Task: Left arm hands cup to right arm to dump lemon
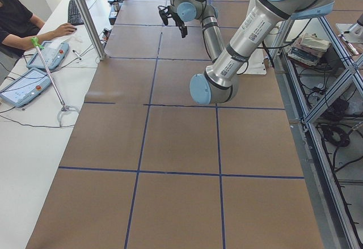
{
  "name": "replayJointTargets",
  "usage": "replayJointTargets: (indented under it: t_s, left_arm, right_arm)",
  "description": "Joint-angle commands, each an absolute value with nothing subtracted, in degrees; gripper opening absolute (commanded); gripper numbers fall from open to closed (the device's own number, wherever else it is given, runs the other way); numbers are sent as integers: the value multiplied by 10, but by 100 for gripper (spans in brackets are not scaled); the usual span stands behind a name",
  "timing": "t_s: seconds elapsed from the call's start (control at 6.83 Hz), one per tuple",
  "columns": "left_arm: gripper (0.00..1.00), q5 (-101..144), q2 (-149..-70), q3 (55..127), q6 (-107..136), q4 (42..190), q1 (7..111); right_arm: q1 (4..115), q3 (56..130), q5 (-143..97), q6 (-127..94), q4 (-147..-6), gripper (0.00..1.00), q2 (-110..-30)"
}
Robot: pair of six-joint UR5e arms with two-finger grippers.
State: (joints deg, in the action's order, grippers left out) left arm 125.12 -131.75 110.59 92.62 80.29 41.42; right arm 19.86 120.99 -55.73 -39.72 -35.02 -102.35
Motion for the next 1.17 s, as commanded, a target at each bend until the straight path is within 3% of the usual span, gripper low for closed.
replayJointTargets:
  t_s: [0.0,0.15,0.59,0.88,1.02]
  left_arm:
    - [100,1246,-1300,1108,925,806,414]
    - [100,1238,-1299,1108,925,806,411]
    - [100,1226,-1300,1108,925,806,410]
    - [100,1226,-1300,1114,926,805,410]
    - [100,1226,-1300,1114,926,805,410]
  right_arm:
    - [262,1191,-569,-430,-199,0,-1167]
    - [274,1144,-571,-434,-119,0,-1205]
    - [350,814,-656,-517,269,0,-1210]
    - [380,785,-701,-735,351,0,-1210]
    - [381,732,-705,-834,422,0,-1201]
